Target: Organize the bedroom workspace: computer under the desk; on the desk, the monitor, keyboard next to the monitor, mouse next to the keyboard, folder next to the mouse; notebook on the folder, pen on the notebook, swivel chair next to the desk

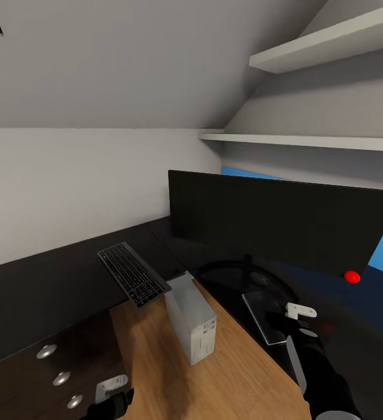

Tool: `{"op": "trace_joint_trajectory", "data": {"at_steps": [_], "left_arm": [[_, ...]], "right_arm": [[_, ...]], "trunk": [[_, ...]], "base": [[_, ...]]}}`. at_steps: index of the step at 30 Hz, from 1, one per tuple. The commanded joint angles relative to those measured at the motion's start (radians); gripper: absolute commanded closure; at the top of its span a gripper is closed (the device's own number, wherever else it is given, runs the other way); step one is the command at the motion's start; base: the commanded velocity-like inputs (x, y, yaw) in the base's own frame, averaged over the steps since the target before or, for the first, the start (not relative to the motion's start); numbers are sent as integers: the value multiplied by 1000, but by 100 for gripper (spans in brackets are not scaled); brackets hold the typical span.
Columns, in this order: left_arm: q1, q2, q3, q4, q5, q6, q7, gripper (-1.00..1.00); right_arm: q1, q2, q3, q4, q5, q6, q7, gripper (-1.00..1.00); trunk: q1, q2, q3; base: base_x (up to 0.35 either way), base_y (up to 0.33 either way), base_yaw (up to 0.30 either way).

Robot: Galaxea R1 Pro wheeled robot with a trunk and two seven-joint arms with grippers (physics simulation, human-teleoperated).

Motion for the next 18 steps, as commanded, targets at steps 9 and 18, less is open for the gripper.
{"op": "trace_joint_trajectory", "data": {"at_steps": [9,18], "left_arm": [[-1,2,-6,13,10,1,4,-100],[-1,2,-6,16,9,1,4,-100]], "right_arm": [[0,1,-2,40,6,6,1,-100],[0,1,-2,40,6,6,1,-100]], "trunk": [[0,0,-1],[0,0,-1]], "base": [[-54,0,0],[-177,0,0]]}}
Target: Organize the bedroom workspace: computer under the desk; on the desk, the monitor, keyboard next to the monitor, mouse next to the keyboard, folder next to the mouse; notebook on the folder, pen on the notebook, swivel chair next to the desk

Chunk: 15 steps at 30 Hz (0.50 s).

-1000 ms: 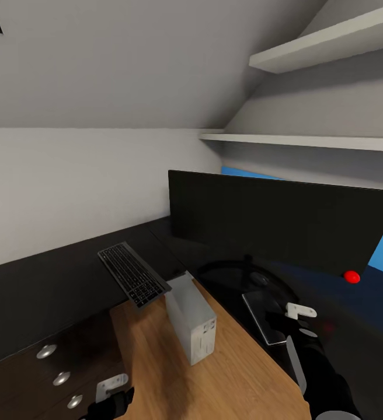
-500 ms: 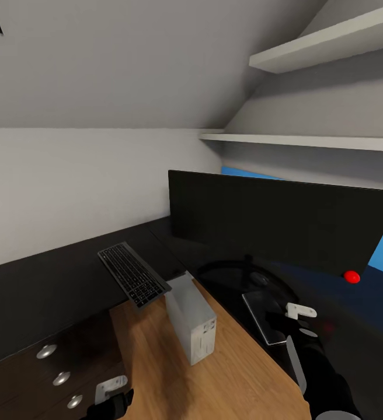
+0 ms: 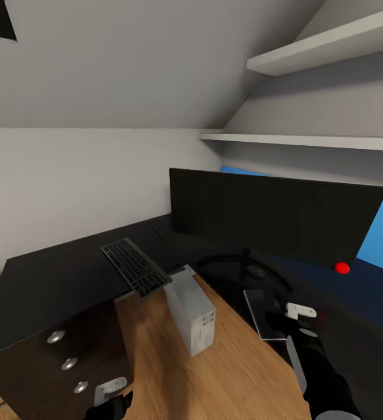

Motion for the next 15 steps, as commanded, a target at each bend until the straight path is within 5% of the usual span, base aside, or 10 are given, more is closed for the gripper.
{"op": "trace_joint_trajectory", "data": {"at_steps": [1,15], "left_arm": [[0,1,-7,-2,9,2,4,-100],[0,1,-8,-1,9,3,4,-100]], "right_arm": [[0,1,-2,40,6,6,0,-100],[0,1,-2,41,6,6,0,-100]], "trunk": [[0,-1,-1],[0,-1,-1]], "base": [[-57,0,0],[-16,0,0]]}}
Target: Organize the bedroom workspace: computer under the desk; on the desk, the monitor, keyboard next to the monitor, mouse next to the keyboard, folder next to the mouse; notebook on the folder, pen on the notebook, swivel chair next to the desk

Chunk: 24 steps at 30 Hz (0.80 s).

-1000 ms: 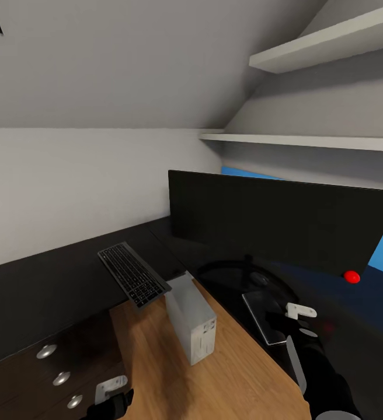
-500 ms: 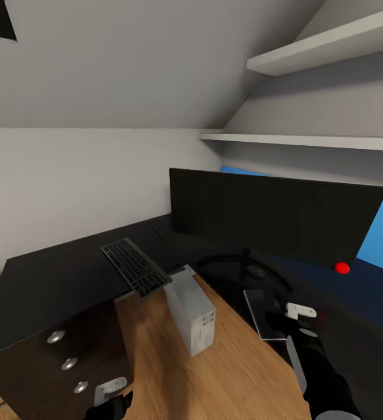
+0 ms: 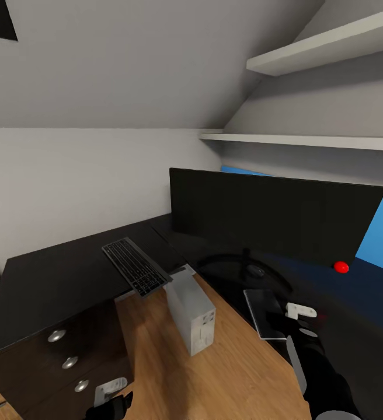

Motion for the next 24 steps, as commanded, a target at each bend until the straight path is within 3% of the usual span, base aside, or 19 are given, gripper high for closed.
{"op": "trace_joint_trajectory", "data": {"at_steps": [1,13,24], "left_arm": [[0,1,-7,-2,9,2,4,-100],[0,1,-7,-2,9,3,4,-100],[0,1,-7,-2,10,2,4,-100]], "right_arm": [[0,1,-2,41,7,6,1,-100],[0,1,-2,41,7,6,1,-100],[0,1,-2,42,8,6,0,-100]], "trunk": [[0,0,-1],[0,0,-1],[0,0,-1]], "base": [[-9,0,0],[-149,0,0],[-38,0,0]]}}
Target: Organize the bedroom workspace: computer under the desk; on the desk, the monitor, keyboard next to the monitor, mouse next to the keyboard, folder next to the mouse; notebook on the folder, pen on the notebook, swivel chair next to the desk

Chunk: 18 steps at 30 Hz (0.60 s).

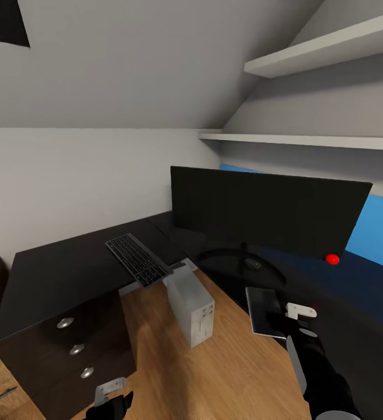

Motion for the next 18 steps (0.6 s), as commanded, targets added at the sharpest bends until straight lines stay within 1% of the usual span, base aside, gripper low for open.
{"op": "trace_joint_trajectory", "data": {"at_steps": [1,18], "left_arm": [[0,2,-6,-2,9,2,4,-100],[0,1,-7,0,10,3,4,-100]], "right_arm": [[0,1,-2,43,6,6,1,-100],[0,1,-3,39,3,-4,3,-100]], "trunk": [[0,0,-1],[0,0,-1]], "base": [[-8,0,0],[-1,0,0]]}}
